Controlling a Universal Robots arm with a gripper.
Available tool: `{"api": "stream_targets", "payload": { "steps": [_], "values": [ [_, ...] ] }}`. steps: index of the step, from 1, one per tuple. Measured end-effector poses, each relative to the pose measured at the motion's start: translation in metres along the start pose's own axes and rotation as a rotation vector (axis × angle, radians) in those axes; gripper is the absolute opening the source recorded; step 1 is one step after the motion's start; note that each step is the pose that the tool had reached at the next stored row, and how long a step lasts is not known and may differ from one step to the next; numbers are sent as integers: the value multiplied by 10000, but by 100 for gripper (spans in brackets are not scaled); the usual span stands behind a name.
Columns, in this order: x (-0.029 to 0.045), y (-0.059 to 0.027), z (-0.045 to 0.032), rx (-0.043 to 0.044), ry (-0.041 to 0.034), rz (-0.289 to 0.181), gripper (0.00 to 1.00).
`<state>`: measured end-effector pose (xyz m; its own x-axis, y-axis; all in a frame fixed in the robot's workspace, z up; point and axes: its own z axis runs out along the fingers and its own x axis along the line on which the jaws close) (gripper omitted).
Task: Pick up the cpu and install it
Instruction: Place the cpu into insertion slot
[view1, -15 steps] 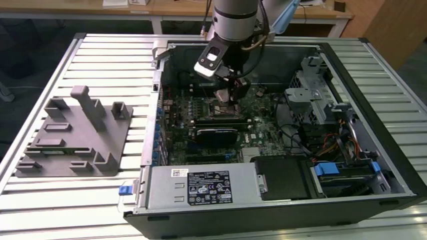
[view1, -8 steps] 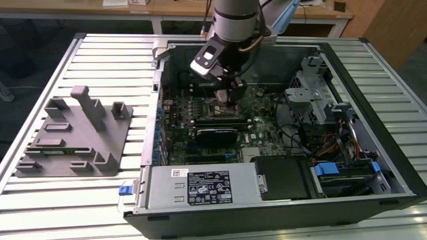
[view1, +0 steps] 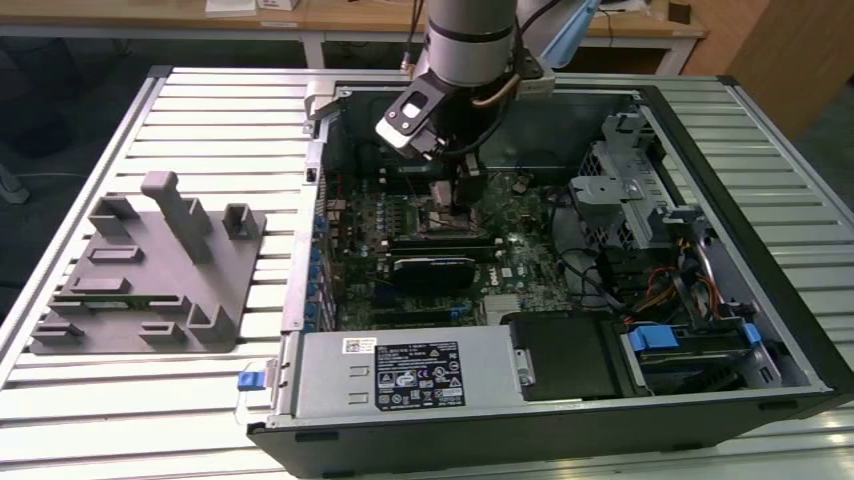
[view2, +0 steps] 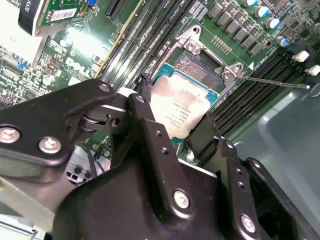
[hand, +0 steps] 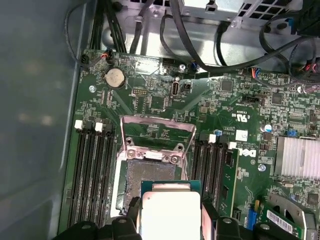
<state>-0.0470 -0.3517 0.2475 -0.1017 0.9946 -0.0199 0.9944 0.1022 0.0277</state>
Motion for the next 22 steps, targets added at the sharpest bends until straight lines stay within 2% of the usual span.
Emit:
{"api": "stream_targets", "payload": {
  "steps": [4, 13, 18, 22],
  "values": [
    [4, 5, 30, -1, 1, 11, 55],
    [18, 18, 115, 10, 0, 601, 55],
    [57, 33, 183, 11, -2, 671, 55],
    [70, 38, 199, 11, -2, 677, 55]
  ]
}}
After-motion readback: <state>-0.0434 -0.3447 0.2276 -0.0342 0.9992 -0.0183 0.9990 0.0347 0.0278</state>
